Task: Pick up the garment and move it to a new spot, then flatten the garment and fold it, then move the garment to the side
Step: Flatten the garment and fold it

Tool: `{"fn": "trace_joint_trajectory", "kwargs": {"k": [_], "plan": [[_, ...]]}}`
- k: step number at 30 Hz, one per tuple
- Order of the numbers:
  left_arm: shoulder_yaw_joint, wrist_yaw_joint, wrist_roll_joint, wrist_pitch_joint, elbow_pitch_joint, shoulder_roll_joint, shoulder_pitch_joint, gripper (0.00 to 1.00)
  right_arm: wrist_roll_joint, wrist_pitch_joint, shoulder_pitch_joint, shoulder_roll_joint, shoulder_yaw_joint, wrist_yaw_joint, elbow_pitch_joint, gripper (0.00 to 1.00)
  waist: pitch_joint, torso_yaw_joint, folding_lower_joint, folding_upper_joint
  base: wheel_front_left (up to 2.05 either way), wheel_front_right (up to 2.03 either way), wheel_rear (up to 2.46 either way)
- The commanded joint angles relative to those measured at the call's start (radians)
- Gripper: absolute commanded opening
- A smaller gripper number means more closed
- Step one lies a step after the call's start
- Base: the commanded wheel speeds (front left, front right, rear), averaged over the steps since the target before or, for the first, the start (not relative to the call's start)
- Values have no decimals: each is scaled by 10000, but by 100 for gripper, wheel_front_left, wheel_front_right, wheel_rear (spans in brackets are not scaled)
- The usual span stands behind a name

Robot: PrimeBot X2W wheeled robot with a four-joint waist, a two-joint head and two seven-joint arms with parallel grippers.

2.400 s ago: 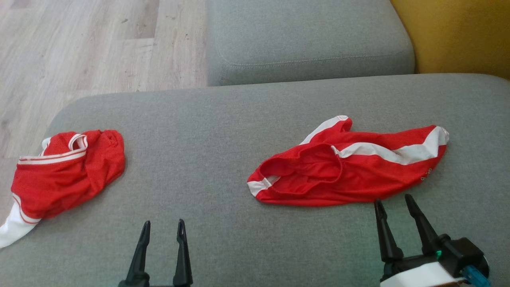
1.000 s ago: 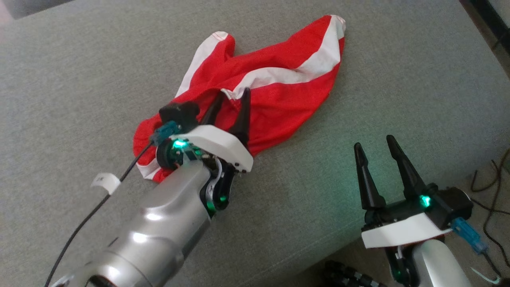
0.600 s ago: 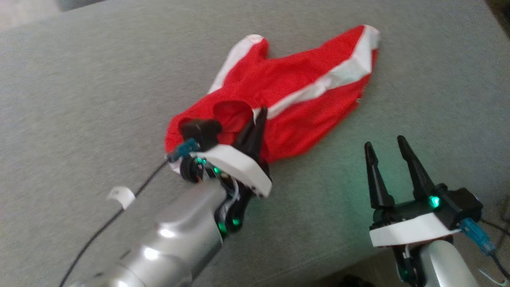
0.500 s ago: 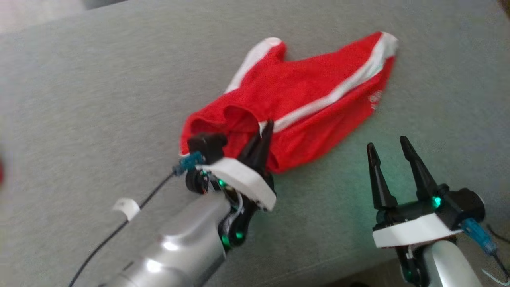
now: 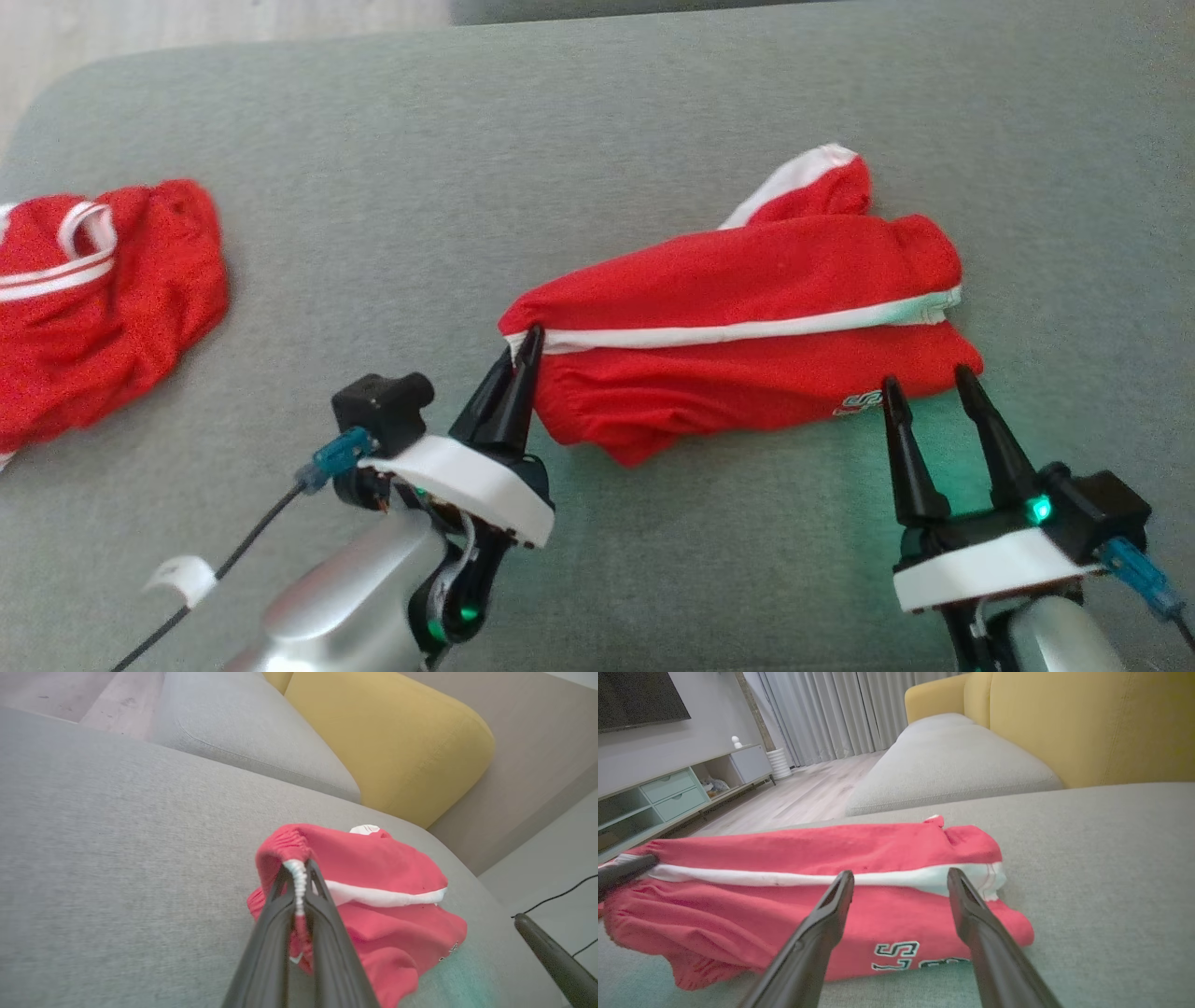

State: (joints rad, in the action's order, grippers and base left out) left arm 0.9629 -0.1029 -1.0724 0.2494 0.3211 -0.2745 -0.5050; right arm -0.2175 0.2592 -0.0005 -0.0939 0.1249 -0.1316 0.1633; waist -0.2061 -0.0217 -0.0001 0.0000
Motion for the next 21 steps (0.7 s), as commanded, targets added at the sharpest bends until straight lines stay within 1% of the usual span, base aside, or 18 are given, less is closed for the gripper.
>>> {"fn": "trace_joint_trajectory", "kwargs": {"k": [1,5,10,16,21], "plan": [[-491,-67,98,123,-477,-273,-212,0,-211,26,32,-197,221,9,-111,100,-8,366,1,0,0,0,0],[-790,-221,177,123,-883,-576,-122,0,-542,26,-118,-305,129,9,314,100,-161,534,1,0,0,0,0],[-995,-316,359,123,-1133,-724,-114,0,-817,26,-521,-522,3,9,725,100,-341,569,1,0,0,0,0],[-1094,-356,549,122,-1276,-897,-188,0,-1451,26,-1420,-1002,34,9,1472,100,-606,566,1,0,0,0,0],[-1180,-388,612,112,-1396,-945,-369,0,-1959,26,-2167,-1583,569,9,2135,100,-898,646,1,0,0,0,0]]}}
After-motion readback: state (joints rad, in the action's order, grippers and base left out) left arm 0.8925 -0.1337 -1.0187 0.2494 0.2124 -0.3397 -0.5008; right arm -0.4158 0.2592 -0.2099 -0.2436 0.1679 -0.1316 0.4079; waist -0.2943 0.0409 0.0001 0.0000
